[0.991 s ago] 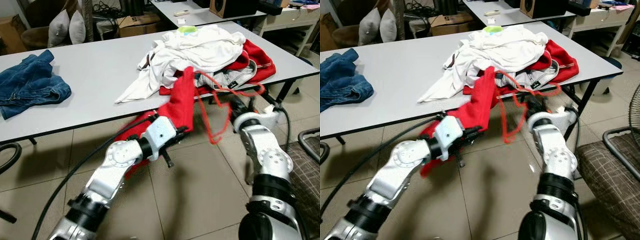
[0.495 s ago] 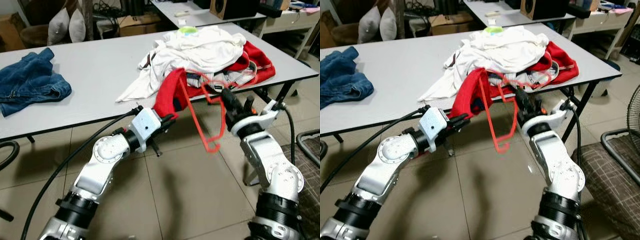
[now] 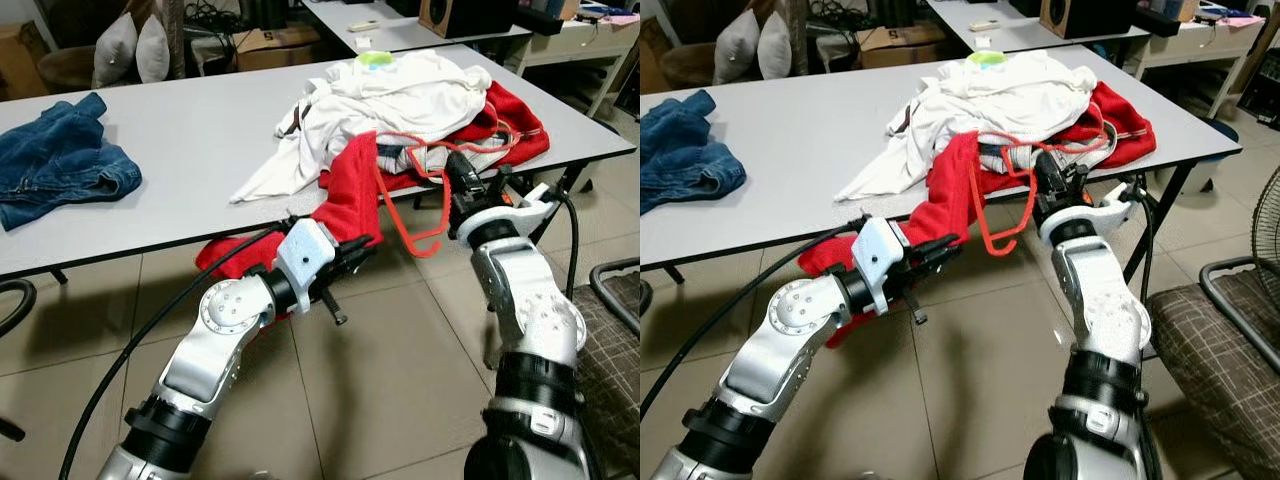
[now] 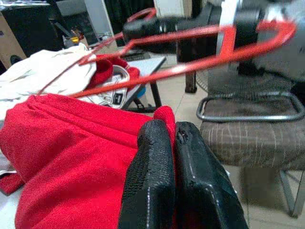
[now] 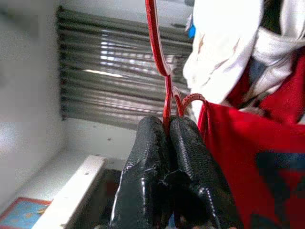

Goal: Hang hanger

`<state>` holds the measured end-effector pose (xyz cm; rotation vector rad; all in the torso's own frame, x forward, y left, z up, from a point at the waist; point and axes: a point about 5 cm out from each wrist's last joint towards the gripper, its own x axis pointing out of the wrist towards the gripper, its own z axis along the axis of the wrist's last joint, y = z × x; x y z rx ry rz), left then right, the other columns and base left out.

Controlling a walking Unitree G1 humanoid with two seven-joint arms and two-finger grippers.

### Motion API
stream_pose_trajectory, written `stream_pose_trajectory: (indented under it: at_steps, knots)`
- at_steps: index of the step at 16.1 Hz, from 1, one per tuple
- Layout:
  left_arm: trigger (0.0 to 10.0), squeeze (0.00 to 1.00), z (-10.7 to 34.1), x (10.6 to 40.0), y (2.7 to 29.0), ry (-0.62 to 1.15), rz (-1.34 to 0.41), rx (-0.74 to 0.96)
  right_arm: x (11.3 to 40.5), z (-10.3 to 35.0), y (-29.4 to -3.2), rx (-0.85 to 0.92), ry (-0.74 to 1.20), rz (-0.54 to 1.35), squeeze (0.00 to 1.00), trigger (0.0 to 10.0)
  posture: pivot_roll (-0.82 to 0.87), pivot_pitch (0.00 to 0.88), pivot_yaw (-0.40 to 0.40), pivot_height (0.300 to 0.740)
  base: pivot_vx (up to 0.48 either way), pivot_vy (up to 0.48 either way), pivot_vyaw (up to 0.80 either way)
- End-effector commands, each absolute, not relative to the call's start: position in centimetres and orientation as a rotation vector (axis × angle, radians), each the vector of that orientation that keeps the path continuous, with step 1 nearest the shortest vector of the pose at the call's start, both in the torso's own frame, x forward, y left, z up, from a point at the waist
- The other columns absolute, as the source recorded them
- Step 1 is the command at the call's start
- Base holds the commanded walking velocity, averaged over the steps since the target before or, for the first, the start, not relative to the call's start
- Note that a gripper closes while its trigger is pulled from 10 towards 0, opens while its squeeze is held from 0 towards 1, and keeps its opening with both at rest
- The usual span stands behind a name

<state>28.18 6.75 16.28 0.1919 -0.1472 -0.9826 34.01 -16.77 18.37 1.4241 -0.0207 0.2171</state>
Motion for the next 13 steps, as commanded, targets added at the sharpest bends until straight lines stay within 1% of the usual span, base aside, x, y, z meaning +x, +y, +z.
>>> stream_pose_trajectory:
  at_steps: [1, 3, 5, 7, 9, 13]
  knots:
    - [10.0, 0.00, 16.6, 27.9, 6.7, -0.161, -0.998, 0.166, 34.4, 19.1, -17.5, 1.390, -0.073, 0.187, 0.00, 10.0, -0.01, 0.000, 0.019, 0.740, 0.000, 0.000, 0.00]
    - [10.0, 0.00, 17.0, 27.7, 7.1, -0.168, -1.007, 0.145, 34.6, 18.9, -18.0, 1.383, -0.081, 0.151, 0.00, 10.0, -0.01, 0.000, 0.019, 0.740, 0.000, 0.000, 0.00]
    - [10.0, 0.00, 17.6, 26.7, 7.1, -0.176, -1.082, 0.088, 35.0, 18.8, -18.4, 1.381, -0.096, 0.117, 0.00, 10.0, -0.01, 0.000, 0.019, 0.740, 0.000, 0.000, 0.00]
    - [10.0, 0.00, 17.1, 25.6, 6.7, -0.139, -1.166, 0.090, 35.4, 19.0, -18.7, 1.394, -0.117, 0.093, 0.00, 10.0, 0.00, 0.000, 0.020, 0.740, 0.000, 0.000, 0.00]
    - [10.0, 0.00, 17.2, 25.5, 6.5, -0.127, -1.173, 0.080, 35.7, 19.1, -18.9, 1.404, -0.136, 0.084, 0.00, 10.0, 0.00, 0.000, 0.023, 0.740, 0.000, 0.000, 0.00]
    - [10.0, 0.00, 17.5, 25.8, 6.6, -0.127, -1.147, 0.087, 36.0, 19.2, -18.5, 1.354, -0.118, 0.095, 0.00, 10.0, 0.00, 0.000, 0.024, 0.740, 0.000, 0.000, 0.00]
